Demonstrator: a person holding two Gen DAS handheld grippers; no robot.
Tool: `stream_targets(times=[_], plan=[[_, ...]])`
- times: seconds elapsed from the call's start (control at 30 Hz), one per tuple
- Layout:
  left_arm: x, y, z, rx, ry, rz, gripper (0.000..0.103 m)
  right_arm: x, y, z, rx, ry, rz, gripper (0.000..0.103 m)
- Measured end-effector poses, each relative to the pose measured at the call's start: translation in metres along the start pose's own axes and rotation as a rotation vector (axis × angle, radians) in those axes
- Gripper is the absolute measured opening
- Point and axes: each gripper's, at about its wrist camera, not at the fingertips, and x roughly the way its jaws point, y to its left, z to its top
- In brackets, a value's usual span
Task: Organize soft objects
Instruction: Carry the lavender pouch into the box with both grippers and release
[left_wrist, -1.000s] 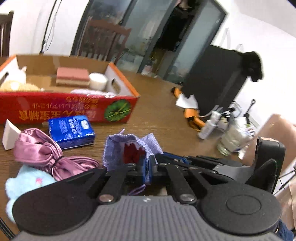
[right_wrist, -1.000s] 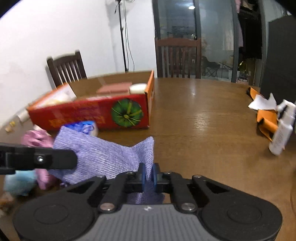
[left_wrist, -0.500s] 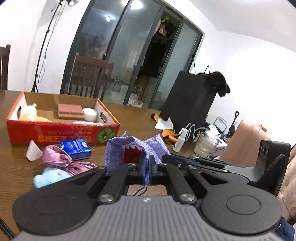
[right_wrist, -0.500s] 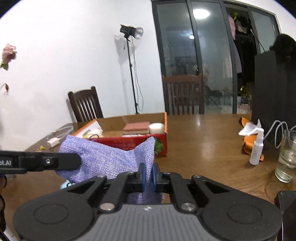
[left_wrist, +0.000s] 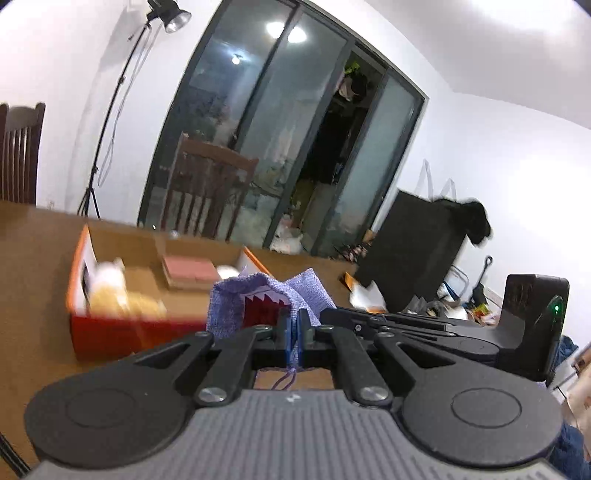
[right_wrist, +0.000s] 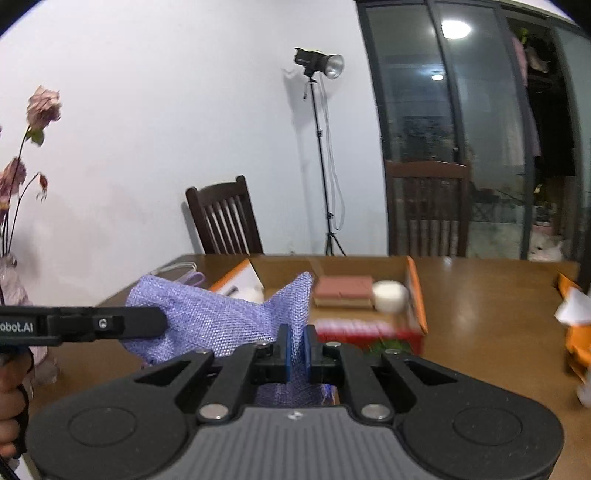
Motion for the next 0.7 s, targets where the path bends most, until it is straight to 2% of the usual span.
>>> stream_targets(times=[0.17,0.33,0.53,0.6,0.7], plan=[[0.047,0.056,0.062,-0.024,0.002,0.043,0.004,0.084,-0.004,0.062,0.008,0.025,0.055,0.006],[0.105,0.108,0.096,-0.007,0.054,0.126,0.004,0.187,-0.009,0.1,0.039,0.097,0.072,0.006],[0.191,0.171,0.097,0.007,0.206,0.295,0.004,0.311,-0.016,0.102,0.038,0.284,0.035,0.006],[0.213,0.189,0.097,0.019,0.263,0.306,0.004,0.338,-0.016,0.098,0.034,0.325,0.014,0.006],[0.231,0.208,0.093,0.035,0.324,0.363,0.007,0.366,-0.019,0.09,0.038,0.375,-0.028,0.007]])
